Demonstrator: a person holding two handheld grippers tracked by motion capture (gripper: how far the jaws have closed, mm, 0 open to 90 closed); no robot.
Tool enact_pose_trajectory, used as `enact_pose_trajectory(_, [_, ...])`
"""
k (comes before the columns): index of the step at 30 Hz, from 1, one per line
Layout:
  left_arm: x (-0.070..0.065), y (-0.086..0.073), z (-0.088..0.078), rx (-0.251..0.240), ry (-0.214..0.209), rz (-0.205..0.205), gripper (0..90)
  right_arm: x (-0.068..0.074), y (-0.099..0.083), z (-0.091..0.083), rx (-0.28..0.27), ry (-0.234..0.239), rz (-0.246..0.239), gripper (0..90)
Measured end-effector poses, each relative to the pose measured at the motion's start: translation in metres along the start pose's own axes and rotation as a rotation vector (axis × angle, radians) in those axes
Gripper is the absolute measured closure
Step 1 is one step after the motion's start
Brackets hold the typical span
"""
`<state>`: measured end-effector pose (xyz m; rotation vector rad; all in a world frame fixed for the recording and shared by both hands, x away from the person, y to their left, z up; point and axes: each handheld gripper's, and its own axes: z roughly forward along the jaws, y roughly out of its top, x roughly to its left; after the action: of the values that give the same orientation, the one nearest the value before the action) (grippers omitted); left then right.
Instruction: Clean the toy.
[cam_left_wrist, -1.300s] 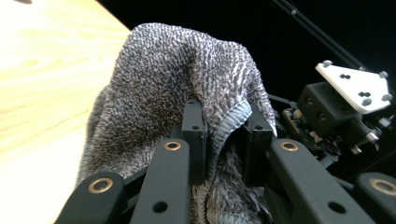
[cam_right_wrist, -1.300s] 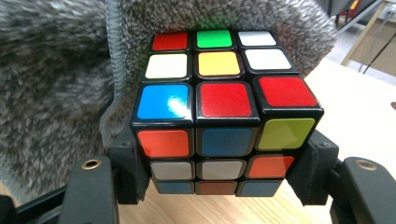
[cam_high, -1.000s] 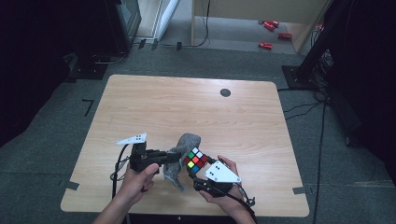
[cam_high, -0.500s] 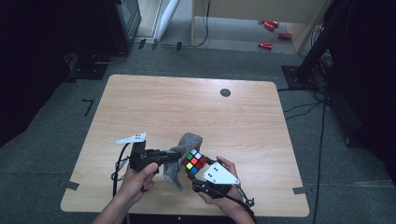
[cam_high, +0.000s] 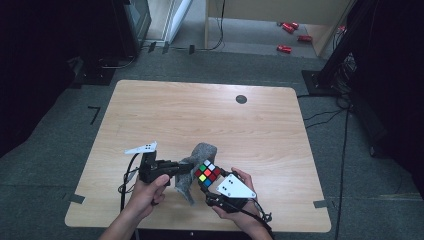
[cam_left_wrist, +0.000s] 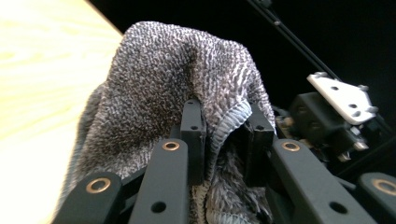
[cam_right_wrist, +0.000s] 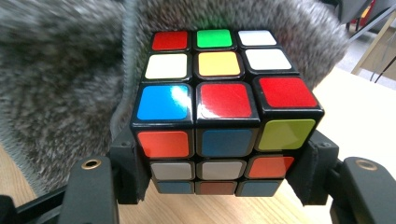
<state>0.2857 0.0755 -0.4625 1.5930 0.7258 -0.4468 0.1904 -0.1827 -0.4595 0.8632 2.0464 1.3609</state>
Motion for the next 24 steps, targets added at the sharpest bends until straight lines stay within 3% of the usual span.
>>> enact_pose_trajectory(1, [0.002,-0.002,0.001,0.003,0.0,-0.006,75.9,-0.001,0.001,-0.001,-0.012,0.003,0.005,34.7])
enact_pose_trajectory(3, [0.002,-0.002,0.001,-0.024,-0.044,-0.044,76.0,-0.001,0.004,-0.005,-0.023,0.002,0.011,34.7])
enact_pose_trajectory(7, [-0.007,0.003,-0.001,-0.06,-0.123,-0.026,75.9,-0.003,0.001,-0.004,-0.019,0.0,0.016,34.7])
enact_pose_trajectory(9, [-0.008,0.003,-0.001,-0.048,-0.082,0.006,75.8,-0.003,-0.001,-0.001,0.006,-0.019,0.004,34.7])
enact_pose_trajectory(12, [-0.003,0.0,-0.001,-0.025,-0.014,0.018,76.1,-0.005,0.001,-0.003,-0.011,-0.025,0.017,34.7])
enact_pose_trajectory(13, [-0.003,-0.002,0.0,-0.006,0.027,0.048,76.2,-0.006,0.003,-0.005,-0.021,-0.026,0.03,34.7])
enact_pose_trajectory(15, [-0.005,-0.004,0.003,0.014,0.054,0.096,76.8,-0.011,0.008,-0.012,-0.049,-0.058,0.044,34.7])
enact_pose_trajectory(18, [-0.011,-0.01,0.013,0.074,0.147,0.226,77.6,-0.016,0.012,-0.017,-0.072,-0.068,0.072,34.7])
enact_pose_trajectory(21, [-0.015,-0.019,0.025,0.124,0.182,0.312,77.5,-0.018,0.013,-0.017,-0.077,-0.056,0.121,34.7])
enact_pose_trajectory(24, [-0.023,-0.027,0.038,0.155,0.182,0.385,77.1,-0.018,0.014,-0.017,-0.087,-0.031,0.161,34.7])
